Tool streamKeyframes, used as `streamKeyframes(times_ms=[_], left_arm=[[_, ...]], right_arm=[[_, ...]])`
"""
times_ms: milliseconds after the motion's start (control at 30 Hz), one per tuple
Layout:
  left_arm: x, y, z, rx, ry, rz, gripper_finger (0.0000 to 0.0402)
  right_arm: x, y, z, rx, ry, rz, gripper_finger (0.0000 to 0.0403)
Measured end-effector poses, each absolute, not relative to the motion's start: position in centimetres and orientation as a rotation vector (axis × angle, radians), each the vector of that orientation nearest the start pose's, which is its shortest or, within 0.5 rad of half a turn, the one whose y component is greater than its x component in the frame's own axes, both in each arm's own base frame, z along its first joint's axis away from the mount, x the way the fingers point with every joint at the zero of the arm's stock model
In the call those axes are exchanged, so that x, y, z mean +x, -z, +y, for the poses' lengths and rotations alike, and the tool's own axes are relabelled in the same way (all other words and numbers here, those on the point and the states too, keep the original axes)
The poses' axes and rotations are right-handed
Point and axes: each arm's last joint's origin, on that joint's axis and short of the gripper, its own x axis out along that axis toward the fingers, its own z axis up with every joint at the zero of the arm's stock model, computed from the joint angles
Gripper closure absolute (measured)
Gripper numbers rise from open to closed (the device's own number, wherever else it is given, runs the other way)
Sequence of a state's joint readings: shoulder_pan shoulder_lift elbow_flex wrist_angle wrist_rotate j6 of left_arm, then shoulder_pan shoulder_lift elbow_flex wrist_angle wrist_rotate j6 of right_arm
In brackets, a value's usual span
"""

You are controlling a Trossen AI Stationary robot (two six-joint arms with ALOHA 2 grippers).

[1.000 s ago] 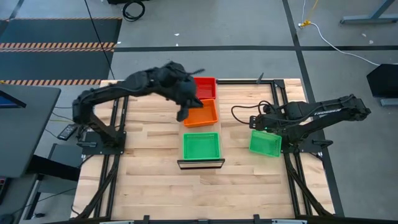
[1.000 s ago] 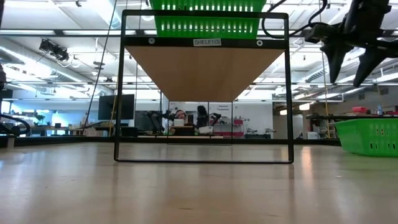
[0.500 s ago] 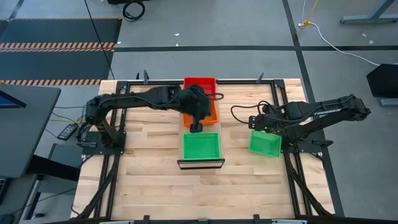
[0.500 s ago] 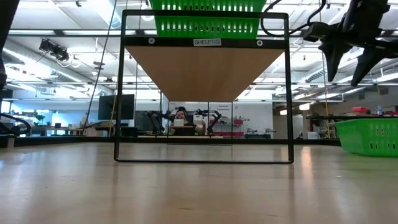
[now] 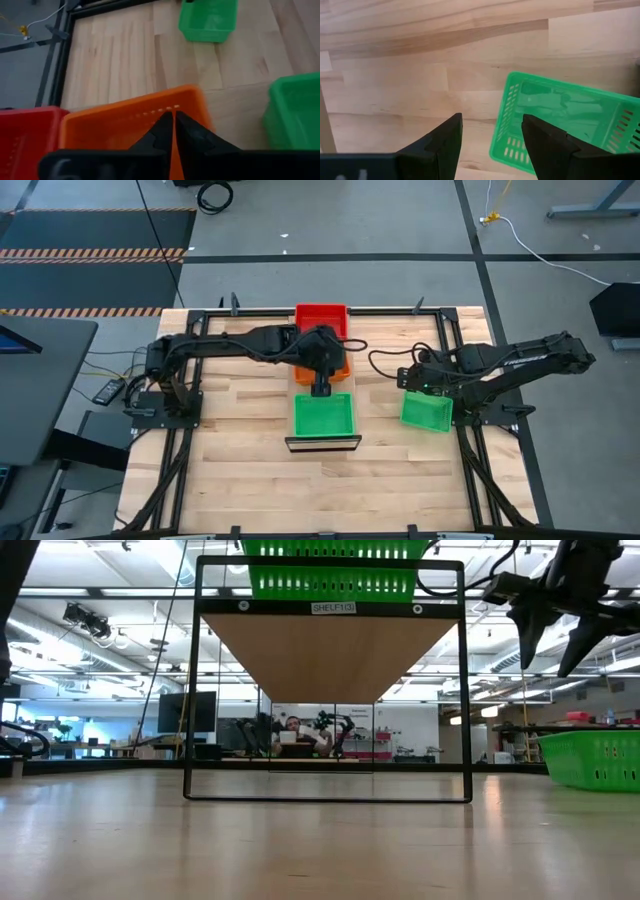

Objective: Stack baskets on shelf by color
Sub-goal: Adjust the orange bins on the shelf

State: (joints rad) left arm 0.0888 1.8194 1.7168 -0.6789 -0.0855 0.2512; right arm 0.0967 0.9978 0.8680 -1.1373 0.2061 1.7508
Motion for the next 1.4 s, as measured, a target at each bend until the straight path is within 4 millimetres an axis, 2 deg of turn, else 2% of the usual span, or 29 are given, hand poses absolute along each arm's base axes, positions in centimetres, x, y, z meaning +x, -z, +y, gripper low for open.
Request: streamKeyframes(times_ms=[300,1000,1400], left_arm=[[40.22,-32.57,2.94,0.224,-0.012,0.794,0.0368],[40.12,-32.46,3.87,0.216,-0.034,0.806,0.0367],[40.15,-31.68,3.32,0.217,-0.011,0.861,0.0366]], right_arm=[[15.61,-26.14,0.92,1.292,1.104,0.805,0.0192],[15.61,-26.14,0.92,1.291,1.105,0.805,0.0192],[15.62,-26.14,0.92,1.292,1.104,0.806,0.0192]])
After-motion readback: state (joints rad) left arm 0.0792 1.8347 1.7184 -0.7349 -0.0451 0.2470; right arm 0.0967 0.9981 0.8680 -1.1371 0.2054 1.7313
